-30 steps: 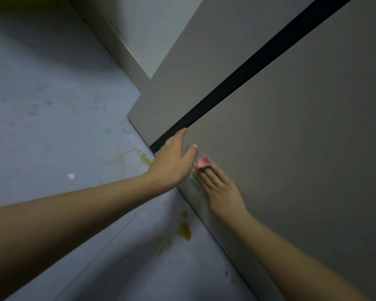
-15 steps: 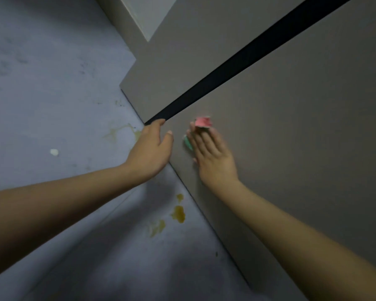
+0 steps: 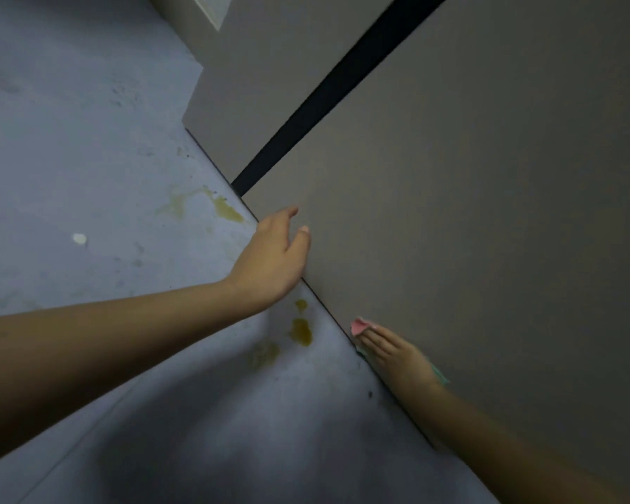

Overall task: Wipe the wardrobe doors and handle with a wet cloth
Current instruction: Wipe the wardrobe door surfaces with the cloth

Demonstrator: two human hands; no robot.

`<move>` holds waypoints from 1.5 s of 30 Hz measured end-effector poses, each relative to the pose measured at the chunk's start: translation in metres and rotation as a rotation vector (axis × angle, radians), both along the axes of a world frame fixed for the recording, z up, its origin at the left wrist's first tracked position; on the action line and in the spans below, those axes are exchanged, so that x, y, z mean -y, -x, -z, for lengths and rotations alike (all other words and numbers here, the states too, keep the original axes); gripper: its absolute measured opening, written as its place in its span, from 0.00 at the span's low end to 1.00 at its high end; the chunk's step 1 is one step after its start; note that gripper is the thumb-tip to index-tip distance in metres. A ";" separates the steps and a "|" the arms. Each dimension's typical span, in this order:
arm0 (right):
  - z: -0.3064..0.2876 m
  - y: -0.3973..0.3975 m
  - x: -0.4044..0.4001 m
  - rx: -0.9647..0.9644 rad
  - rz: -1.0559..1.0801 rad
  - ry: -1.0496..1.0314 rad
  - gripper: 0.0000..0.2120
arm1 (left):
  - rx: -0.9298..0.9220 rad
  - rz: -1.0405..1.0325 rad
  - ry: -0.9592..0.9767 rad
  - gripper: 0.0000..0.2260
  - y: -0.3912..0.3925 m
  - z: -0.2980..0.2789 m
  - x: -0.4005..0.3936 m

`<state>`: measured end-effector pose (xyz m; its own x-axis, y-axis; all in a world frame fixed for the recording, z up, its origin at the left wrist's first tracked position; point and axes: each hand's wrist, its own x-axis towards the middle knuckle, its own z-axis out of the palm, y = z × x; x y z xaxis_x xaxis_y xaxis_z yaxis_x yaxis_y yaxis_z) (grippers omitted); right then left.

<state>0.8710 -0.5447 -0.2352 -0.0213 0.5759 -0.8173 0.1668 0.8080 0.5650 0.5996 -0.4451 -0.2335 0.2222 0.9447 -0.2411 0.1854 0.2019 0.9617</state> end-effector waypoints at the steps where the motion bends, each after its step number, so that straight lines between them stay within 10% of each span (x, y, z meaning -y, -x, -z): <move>1: 0.000 -0.003 0.001 -0.027 -0.069 -0.119 0.28 | -0.011 0.006 -0.005 0.22 -0.003 -0.003 0.003; 10: 0.036 0.027 -0.022 -0.221 -0.065 -0.306 0.28 | -0.180 0.124 -0.092 0.25 -0.011 -0.030 0.034; 14: -0.002 -0.002 -0.001 -0.692 -0.015 -0.453 0.29 | -0.253 0.140 -0.140 0.28 -0.023 -0.053 0.027; 23: -0.196 0.031 -0.062 -1.125 -0.166 -1.781 0.28 | 0.036 -0.126 -0.049 0.25 -0.053 -0.108 0.014; 32: -0.050 0.023 -0.034 -0.932 -0.040 -0.678 0.24 | 0.157 -0.183 0.055 0.22 -0.080 -0.093 0.025; 41: -0.155 0.031 -0.062 -1.180 -0.237 -1.639 0.26 | 0.274 -0.272 0.110 0.20 -0.089 -0.093 0.014; 45: -0.125 0.050 -0.094 -1.526 -0.135 -1.215 0.26 | 0.311 -0.379 0.150 0.21 -0.085 -0.093 0.015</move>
<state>0.8213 -0.4509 -0.1107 -0.2953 0.6611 0.6897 0.9554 0.2117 0.2061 0.6850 -0.4602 -0.1410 -0.0464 0.9330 -0.3569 -0.2178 0.3392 0.9151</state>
